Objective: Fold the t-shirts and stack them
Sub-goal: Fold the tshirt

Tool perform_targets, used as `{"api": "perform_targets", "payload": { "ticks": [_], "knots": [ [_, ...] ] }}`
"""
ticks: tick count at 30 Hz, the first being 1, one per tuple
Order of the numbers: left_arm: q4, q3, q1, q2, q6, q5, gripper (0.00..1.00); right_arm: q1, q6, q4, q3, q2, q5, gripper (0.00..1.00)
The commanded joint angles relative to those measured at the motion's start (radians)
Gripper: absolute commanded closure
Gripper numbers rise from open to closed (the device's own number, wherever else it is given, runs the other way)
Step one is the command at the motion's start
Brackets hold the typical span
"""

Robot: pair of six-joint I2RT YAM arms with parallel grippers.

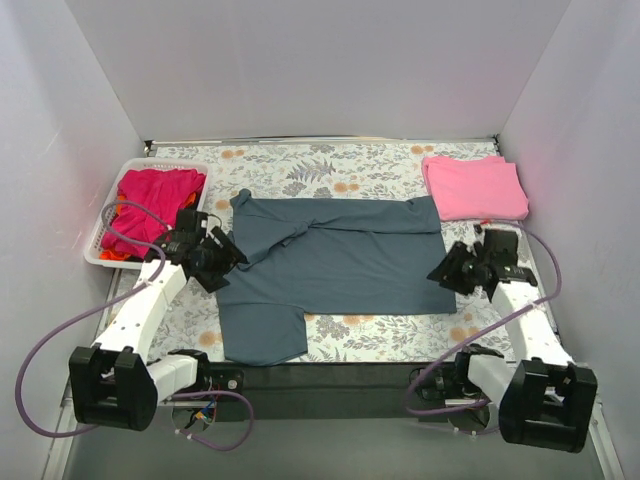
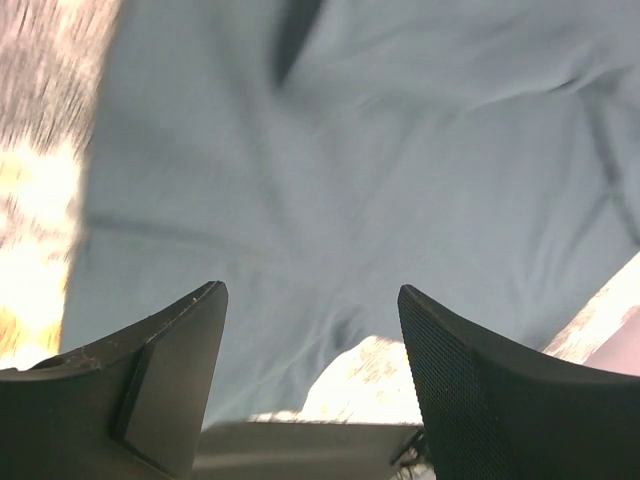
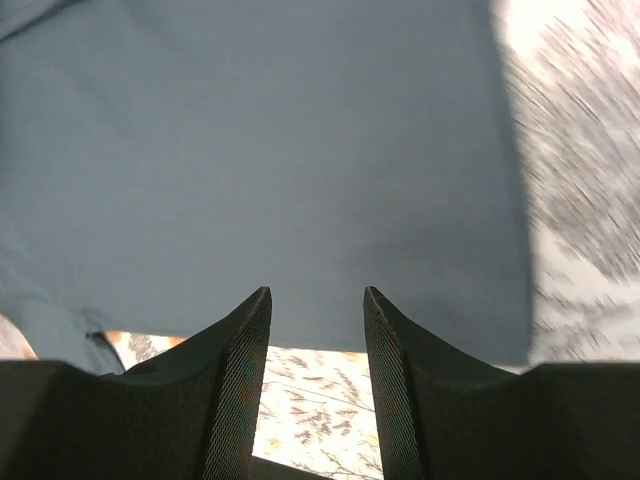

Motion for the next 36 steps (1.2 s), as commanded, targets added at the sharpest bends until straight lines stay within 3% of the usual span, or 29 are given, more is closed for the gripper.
{"api": "perform_targets", "payload": {
  "ticks": [1, 8, 16, 24, 36],
  "knots": [
    [0.047, 0.092, 0.000, 0.060, 0.076, -0.042, 0.36, 0.193, -0.055, 0.076, 0.187, 0.027, 0.099, 0.59],
    [0.173, 0.166, -0.019, 0.169, 0.178, -0.082, 0.36, 0.727, -0.178, 0.160, 0.446, 0.363, 0.099, 0.59],
    [0.109, 0.295, -0.019, 0.172, 0.208, -0.206, 0.36, 1.144, -0.413, 0.122, 0.740, 0.646, -0.062, 0.58],
    [0.016, 0.448, -0.019, 0.075, 0.219, -0.324, 0.36, 1.349, -0.618, 0.073, 0.835, 0.776, -0.091, 0.53],
    [-0.064, 0.513, -0.019, -0.005, 0.238, -0.392, 0.36, 1.525, -0.790, -0.042, 1.037, 1.005, 0.073, 0.50]
  ]
}}
